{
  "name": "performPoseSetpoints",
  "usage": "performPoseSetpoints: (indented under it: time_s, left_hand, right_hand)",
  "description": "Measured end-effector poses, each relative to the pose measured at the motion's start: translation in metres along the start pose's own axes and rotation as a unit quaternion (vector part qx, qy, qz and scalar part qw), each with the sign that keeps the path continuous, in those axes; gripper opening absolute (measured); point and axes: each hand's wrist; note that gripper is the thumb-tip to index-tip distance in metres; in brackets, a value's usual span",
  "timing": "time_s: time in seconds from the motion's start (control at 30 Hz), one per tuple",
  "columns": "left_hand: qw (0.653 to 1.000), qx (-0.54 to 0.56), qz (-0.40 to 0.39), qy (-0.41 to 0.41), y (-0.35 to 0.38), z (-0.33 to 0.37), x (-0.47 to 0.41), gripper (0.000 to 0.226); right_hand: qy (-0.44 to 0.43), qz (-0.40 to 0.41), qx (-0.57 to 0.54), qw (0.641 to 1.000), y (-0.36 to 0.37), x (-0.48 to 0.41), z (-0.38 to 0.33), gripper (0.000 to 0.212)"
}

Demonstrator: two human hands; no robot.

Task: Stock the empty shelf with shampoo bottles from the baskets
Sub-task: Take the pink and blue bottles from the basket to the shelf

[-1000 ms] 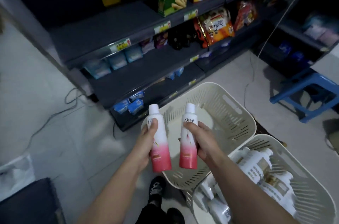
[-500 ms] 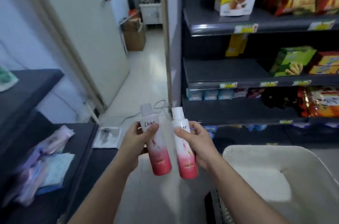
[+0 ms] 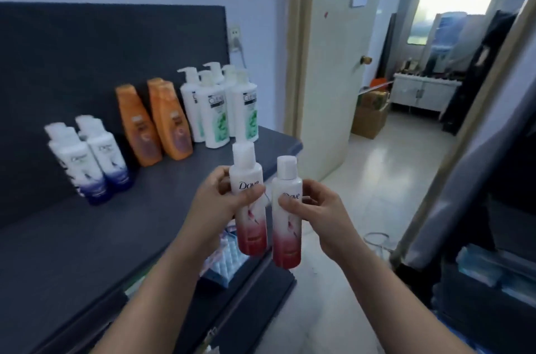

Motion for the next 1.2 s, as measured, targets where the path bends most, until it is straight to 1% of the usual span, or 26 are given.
performPoseSetpoints:
  time_s: [0.1, 0.23, 0.4, 0.6, 0.77, 0.93, 1.0, 1.2]
  left_hand:
    - [0.998, 0.019, 0.048, 0.025, -0.036, 0.016, -0.002, 0.028]
    - [0.992, 0.012, 0.117, 0.039, -0.083, 0.029, -0.006, 0.033]
    - [0.979, 0.005, 0.200, 0.049, -0.125, 0.034, -0.019, 0.037]
    - [0.949, 0.011, 0.309, 0.061, -0.160, 0.025, -0.039, 0.031]
    - [0.920, -0.016, 0.385, 0.067, -0.186, 0.014, -0.053, 0.036]
    - [0.900, -0.042, 0.427, 0.069, -0.201, 0.004, -0.063, 0.037]
    - [0.895, -0.059, 0.436, 0.071, -0.204, 0.001, -0.066, 0.038]
    - [0.879, -0.093, 0.464, 0.062, -0.217, -0.008, -0.073, 0.041]
  right_hand:
    - [-0.030, -0.044, 0.002, 0.999, 0.044, -0.028, 0.000, 0.030]
    - [-0.056, -0.096, 0.001, 0.994, 0.091, -0.058, -0.002, 0.029]
    - [-0.087, -0.162, 0.017, 0.983, 0.138, -0.094, 0.003, 0.035]
    - [-0.097, -0.246, 0.014, 0.964, 0.178, -0.134, 0.022, 0.038]
    - [-0.104, -0.307, 0.027, 0.945, 0.211, -0.160, 0.041, 0.041]
    - [-0.111, -0.361, 0.049, 0.925, 0.234, -0.175, 0.062, 0.042]
    - [-0.113, -0.366, 0.058, 0.922, 0.243, -0.178, 0.070, 0.044]
    - [-0.125, -0.392, 0.067, 0.909, 0.262, -0.183, 0.078, 0.041]
Point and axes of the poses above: each hand's wrist, its own x-axis away from the middle knuckle, its own y-axis out of the palm, z = x × y, and after that the axes turned 11 degrees about -y, right-handed
